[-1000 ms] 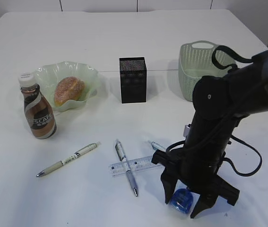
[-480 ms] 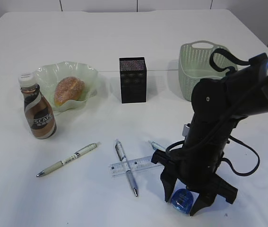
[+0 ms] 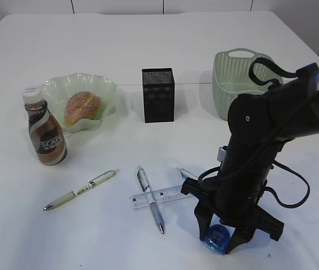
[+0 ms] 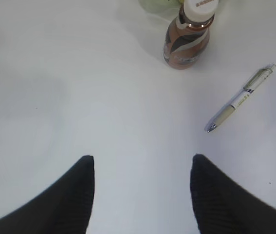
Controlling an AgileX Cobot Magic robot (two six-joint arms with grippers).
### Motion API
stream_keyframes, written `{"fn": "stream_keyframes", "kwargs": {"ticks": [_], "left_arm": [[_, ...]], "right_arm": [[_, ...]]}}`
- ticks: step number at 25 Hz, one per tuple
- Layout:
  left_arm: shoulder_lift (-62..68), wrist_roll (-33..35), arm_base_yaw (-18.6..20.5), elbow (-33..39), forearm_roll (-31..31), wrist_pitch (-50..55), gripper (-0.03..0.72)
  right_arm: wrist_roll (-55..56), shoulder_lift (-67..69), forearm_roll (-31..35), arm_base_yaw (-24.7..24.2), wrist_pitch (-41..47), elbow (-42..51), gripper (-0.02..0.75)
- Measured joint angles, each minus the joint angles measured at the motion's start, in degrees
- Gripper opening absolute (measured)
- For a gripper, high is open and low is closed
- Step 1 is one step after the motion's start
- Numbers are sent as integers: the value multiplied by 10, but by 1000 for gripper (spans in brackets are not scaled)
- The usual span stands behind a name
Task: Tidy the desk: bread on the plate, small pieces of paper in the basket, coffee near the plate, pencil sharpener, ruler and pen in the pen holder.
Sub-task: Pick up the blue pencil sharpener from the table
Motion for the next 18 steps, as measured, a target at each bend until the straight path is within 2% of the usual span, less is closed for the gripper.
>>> {"fn": "stream_keyframes", "kwargs": {"ticks": [5,11,18], "left_arm": [[0,0,0,0,0,0,436],[0,0,0,0,0,0,436],[0,0,0,0,0,0,430]], "right_arm": [[-4,0,0,0,0,0,356],[-23,0,-14,0,0,0,354],[-176,0,-30,0,7,0,353]]}}
